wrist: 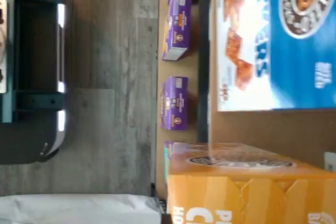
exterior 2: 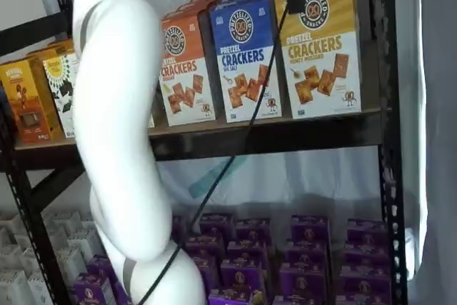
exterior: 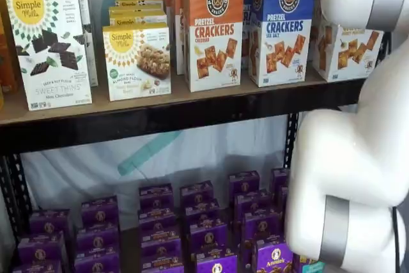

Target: Retrieve the yellow and white box located on the top shelf, the sixth one from the left

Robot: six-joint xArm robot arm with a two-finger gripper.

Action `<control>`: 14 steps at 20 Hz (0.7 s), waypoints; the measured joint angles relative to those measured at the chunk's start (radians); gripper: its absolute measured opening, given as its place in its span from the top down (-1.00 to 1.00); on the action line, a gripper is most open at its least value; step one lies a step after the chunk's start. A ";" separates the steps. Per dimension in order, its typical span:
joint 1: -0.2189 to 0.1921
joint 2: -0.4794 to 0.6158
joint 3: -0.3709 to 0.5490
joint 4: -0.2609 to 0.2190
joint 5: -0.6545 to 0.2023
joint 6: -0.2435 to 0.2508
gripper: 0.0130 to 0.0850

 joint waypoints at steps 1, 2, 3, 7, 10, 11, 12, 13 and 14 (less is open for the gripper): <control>-0.003 -0.015 0.012 -0.002 0.009 -0.003 -0.22; -0.006 -0.033 0.028 -0.005 0.017 -0.007 -0.22; -0.008 -0.045 0.040 -0.007 0.021 -0.009 -0.22; -0.012 -0.106 0.098 -0.024 0.040 -0.020 -0.22; -0.011 -0.161 0.153 -0.037 0.055 -0.024 -0.22; -0.010 -0.176 0.168 -0.039 0.062 -0.024 -0.22; -0.008 -0.188 0.179 -0.041 0.068 -0.023 -0.22; -0.004 -0.207 0.198 -0.044 0.074 -0.020 -0.22; 0.001 -0.223 0.214 -0.047 0.080 -0.016 -0.22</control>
